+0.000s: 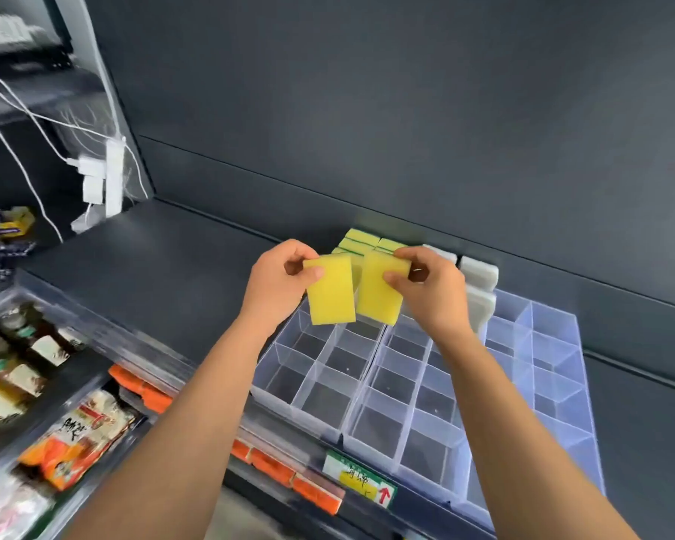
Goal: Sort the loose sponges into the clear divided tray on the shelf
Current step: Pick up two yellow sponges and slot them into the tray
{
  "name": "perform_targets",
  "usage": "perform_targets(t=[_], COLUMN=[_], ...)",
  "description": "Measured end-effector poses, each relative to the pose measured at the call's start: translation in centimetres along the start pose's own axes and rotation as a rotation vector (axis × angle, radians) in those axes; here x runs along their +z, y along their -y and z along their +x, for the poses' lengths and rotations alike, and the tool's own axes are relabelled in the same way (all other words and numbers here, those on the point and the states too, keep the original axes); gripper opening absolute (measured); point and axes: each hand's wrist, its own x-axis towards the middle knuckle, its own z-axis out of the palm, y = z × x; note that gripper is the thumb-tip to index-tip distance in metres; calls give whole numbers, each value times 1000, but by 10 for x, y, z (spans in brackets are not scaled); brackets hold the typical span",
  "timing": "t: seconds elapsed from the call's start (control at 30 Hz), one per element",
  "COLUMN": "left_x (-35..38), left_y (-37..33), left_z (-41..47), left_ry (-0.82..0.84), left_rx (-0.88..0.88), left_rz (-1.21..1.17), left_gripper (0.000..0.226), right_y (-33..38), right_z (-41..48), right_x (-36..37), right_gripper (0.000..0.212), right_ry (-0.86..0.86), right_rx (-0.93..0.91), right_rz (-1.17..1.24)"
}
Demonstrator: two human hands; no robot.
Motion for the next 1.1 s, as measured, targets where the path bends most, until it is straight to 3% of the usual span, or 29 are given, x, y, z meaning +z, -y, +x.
perform_targets(t=[0.33, 0.67, 1.1], left_x=[5, 17, 12], left_y=[12, 18, 27], left_z=[78, 98, 92], left_ry=[288, 312, 300], left_rx=[60, 199, 417], left_rz=[70, 190, 300], left_gripper=[15, 11, 11], right_y=[1, 1, 0], right_z=[33, 34, 15], right_x=[28, 38, 41], right_gripper=[31, 28, 25], right_ry=[52, -93, 36], right_rx=[143, 239, 55], right_rz=[-320, -362, -481])
